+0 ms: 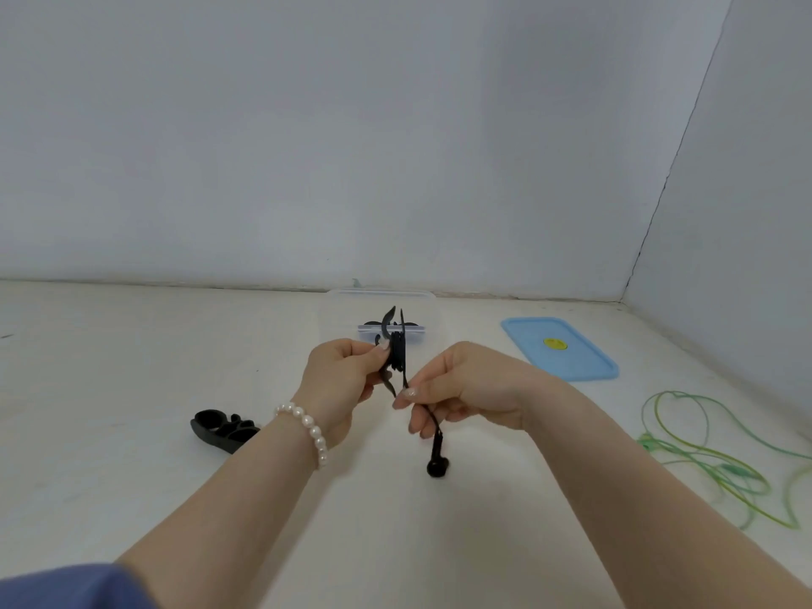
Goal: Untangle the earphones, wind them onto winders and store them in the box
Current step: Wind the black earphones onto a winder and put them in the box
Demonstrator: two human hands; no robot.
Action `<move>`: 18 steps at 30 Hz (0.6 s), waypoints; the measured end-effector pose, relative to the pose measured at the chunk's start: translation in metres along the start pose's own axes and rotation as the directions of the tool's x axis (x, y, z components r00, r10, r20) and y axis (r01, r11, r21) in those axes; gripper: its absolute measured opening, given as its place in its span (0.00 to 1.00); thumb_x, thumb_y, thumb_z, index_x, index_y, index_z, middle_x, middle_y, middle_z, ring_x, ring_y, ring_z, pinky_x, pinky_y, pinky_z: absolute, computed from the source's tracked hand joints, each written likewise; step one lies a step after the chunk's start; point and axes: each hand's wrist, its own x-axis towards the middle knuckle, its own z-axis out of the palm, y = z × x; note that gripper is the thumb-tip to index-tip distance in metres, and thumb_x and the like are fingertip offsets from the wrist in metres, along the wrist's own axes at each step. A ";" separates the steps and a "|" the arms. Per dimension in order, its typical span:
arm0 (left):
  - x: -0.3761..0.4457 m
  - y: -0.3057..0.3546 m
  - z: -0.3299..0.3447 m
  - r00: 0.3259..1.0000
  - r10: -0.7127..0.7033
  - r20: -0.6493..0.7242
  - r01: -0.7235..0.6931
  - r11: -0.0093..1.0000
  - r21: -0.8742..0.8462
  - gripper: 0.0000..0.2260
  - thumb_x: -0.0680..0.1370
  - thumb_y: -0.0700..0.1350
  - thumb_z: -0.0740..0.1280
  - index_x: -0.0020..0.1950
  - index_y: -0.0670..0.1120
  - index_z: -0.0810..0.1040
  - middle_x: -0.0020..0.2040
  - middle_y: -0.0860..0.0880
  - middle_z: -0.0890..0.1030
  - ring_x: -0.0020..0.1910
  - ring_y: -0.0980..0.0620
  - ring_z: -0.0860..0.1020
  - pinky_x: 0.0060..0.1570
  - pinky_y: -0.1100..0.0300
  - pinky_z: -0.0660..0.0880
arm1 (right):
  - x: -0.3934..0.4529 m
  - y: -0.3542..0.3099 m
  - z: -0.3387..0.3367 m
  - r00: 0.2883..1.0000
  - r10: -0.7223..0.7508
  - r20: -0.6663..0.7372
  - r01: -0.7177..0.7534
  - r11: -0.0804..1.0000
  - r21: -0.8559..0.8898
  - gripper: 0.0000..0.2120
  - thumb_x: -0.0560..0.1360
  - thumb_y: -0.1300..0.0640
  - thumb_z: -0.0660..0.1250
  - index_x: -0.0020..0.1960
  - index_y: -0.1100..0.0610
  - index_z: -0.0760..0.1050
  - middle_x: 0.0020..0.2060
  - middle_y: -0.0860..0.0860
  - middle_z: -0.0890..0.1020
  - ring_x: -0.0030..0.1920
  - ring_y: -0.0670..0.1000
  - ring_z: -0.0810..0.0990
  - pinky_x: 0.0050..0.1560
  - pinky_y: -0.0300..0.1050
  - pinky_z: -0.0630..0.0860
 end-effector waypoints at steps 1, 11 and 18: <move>-0.002 0.002 0.001 1.000 -0.006 0.010 0.006 0.999 -0.047 0.08 0.74 0.40 0.67 0.36 0.42 0.74 0.33 0.45 0.78 0.32 0.52 0.74 0.35 0.61 0.66 | 0.002 0.002 0.002 1.000 0.018 0.026 -0.017 1.000 -0.009 0.07 0.75 0.56 0.66 0.43 0.55 0.82 0.32 0.49 0.83 0.33 0.46 0.81 0.38 0.38 0.66; -0.012 0.008 0.001 0.955 -0.056 0.290 0.071 0.996 -0.044 0.05 0.74 0.38 0.66 0.39 0.37 0.76 0.37 0.39 0.79 0.35 0.46 0.73 0.40 0.55 0.68 | 0.006 0.013 0.002 0.991 0.103 0.087 -0.101 0.994 -0.029 0.04 0.72 0.56 0.70 0.41 0.55 0.82 0.31 0.49 0.83 0.36 0.47 0.81 0.48 0.43 0.68; -0.017 0.010 0.002 0.892 -0.160 0.423 0.079 0.976 0.204 0.09 0.72 0.36 0.69 0.32 0.41 0.76 0.28 0.46 0.79 0.29 0.51 0.73 0.35 0.60 0.65 | 0.001 0.023 -0.021 0.998 0.040 -0.045 -0.045 0.994 -0.102 0.10 0.68 0.64 0.73 0.33 0.50 0.82 0.34 0.50 0.83 0.38 0.45 0.79 0.48 0.43 0.69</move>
